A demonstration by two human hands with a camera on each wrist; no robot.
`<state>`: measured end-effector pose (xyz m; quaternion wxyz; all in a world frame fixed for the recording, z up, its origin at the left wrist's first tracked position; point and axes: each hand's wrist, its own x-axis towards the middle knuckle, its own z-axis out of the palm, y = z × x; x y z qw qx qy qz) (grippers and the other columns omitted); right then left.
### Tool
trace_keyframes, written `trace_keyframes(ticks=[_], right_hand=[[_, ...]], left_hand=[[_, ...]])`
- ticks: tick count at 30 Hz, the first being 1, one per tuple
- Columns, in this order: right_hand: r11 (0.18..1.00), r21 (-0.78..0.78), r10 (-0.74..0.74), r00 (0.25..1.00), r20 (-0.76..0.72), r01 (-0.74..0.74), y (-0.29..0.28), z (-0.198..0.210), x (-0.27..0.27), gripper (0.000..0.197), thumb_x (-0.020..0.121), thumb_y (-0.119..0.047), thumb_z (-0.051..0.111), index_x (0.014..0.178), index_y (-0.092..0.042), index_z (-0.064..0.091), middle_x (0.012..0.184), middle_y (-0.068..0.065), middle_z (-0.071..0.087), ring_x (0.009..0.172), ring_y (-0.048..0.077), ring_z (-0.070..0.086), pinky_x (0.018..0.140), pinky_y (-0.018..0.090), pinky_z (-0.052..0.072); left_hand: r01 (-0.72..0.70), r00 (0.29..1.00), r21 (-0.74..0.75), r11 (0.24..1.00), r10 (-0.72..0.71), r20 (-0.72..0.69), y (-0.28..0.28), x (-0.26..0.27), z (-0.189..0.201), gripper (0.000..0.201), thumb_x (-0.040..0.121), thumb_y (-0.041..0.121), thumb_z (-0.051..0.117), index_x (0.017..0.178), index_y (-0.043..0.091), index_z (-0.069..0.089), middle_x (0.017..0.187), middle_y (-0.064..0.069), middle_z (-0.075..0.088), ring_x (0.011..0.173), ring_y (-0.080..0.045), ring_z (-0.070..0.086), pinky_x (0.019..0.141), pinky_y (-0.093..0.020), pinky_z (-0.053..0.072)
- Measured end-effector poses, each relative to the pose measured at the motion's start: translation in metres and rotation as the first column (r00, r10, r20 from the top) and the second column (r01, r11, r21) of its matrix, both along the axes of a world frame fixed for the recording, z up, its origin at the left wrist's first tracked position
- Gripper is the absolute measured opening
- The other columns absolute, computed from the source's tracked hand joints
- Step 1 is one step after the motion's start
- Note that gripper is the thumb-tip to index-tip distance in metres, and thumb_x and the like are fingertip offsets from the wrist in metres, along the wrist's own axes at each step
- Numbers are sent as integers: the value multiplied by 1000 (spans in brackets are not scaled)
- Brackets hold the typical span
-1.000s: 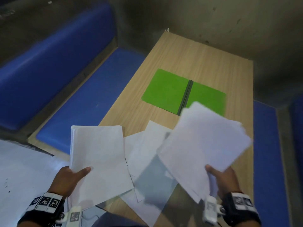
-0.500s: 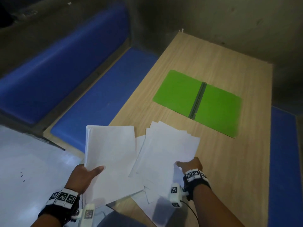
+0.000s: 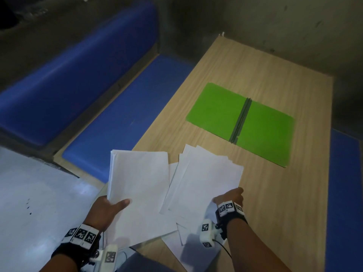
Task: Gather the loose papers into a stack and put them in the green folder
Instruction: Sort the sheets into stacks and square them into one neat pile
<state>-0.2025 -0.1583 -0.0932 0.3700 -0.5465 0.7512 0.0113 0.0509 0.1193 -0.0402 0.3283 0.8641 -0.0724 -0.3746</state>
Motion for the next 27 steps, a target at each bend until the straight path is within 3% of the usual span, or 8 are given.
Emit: trace_keyframes(ticks=[2,4,6,11,17,21,23,27], right_hand=[[983,51,173,985,20,-174,-4,-14,-12,55,76,-45,51,129,-34,47,123,-5,58,104,26,56,95,49,32],[999,-27,-20,991,131,24,1,21,-9,53,83,-31,65,131,-15,52,130,6,59,112,32,58,95,42,40],[994,-51,-84,977,196,96,-2,37,-16,58,83,-17,72,133,2,48,133,15,56,122,35,54,97,35,42],[988,-144,-3,951,309,50,-25,59,-39,33,79,-7,75,110,0,66,100,12,69,94,29,65,82,29,46],[953,-71,300,947,116,-293,-36,54,-35,25,78,-9,75,101,-2,68,90,12,69,79,28,63,69,30,49],[850,7,520,838,-164,-526,-27,38,-14,60,66,-36,84,112,-8,59,115,12,61,104,34,61,84,36,54],[850,18,520,833,-189,-527,-19,35,-6,73,60,-30,89,118,-10,51,121,12,52,110,36,57,87,38,53],[904,53,426,902,-69,-423,-11,32,-2,52,68,-8,83,108,-3,50,104,18,63,76,27,56,69,33,52]], left_hand=[[3,1000,-3,1000,-3,4,1,1,-1,27,73,38,84,78,15,71,68,-7,76,66,-25,73,67,-39,60],[-1,1000,-7,1000,1,4,1,1,-1,27,73,38,84,78,15,71,69,-7,76,67,-26,73,69,-40,60],[-6,1000,-15,1000,6,-2,1,3,-3,28,72,39,84,79,16,70,72,-8,76,69,-26,73,71,-42,60],[-31,999,-48,998,30,-20,4,6,0,27,74,35,84,83,14,71,72,-9,77,70,-28,74,71,-41,60],[-103,995,-68,992,104,6,20,20,16,25,76,30,84,84,10,71,75,-13,76,72,-32,72,71,-41,58],[-126,989,-52,991,130,64,38,31,22,31,74,31,84,87,5,71,76,-14,74,71,-31,70,64,-35,54],[-139,987,-39,989,142,74,46,32,23,33,75,32,84,89,4,72,74,-13,74,70,-31,70,61,-32,52],[-169,983,-40,985,171,59,57,28,18,35,75,30,84,92,1,74,74,-13,76,71,-31,71,63,-33,53]])
